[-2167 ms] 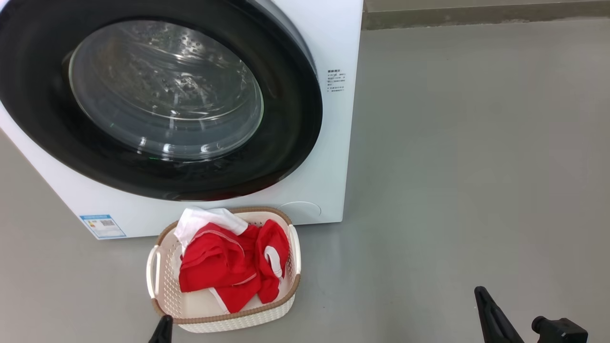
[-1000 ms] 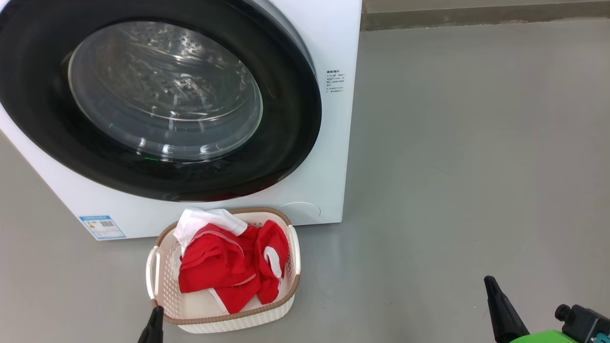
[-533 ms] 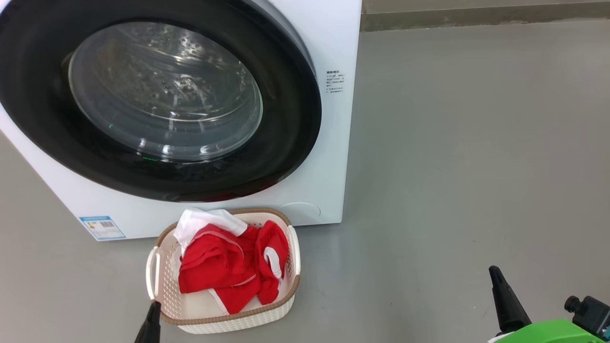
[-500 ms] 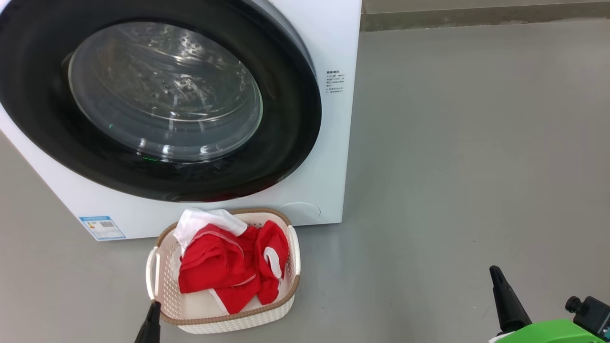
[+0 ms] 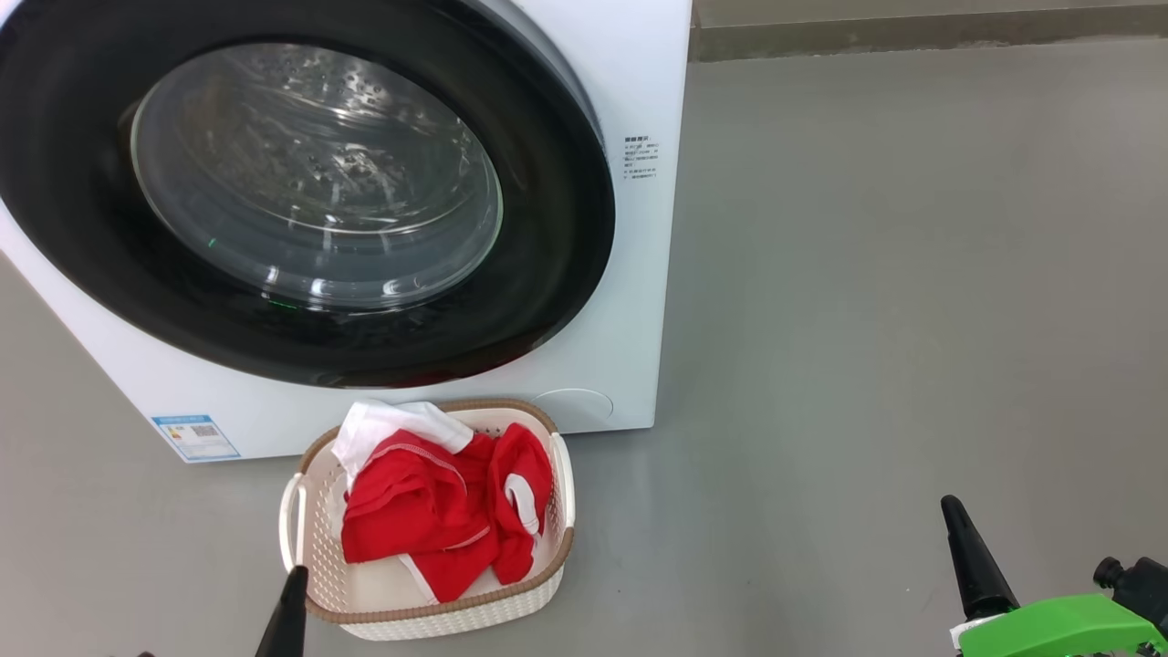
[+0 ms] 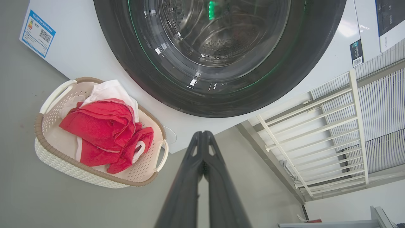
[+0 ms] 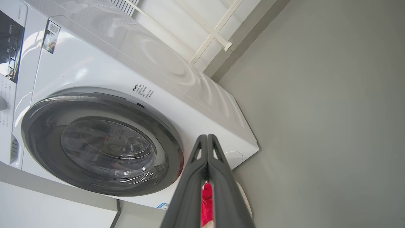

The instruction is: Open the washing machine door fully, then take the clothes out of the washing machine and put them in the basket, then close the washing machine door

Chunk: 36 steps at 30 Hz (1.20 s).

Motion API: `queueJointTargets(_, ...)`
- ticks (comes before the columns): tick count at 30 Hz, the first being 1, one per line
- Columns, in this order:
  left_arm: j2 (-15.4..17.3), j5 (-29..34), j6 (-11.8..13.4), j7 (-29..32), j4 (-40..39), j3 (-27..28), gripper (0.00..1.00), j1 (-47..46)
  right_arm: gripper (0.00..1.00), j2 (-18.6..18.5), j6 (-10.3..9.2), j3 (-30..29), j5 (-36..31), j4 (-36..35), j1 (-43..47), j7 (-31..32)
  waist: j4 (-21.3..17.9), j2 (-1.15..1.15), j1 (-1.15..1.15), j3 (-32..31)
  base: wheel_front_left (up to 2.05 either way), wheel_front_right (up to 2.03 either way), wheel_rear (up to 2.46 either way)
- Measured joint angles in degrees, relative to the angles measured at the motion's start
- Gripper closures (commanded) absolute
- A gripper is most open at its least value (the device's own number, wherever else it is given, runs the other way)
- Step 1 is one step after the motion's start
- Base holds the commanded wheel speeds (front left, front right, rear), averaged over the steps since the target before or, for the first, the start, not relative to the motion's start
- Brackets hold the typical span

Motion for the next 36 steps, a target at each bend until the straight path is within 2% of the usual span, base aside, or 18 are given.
queueJointTargets(36,-1.09,-20.06,0.0,5.73,1.38,2.13,1.0,-4.39,1.0,-0.65,-0.01,-1.93,21.2,0.01,-3.67,6.04,-0.11,0.0,0.0,-0.22,0.0,0.0,0.0)
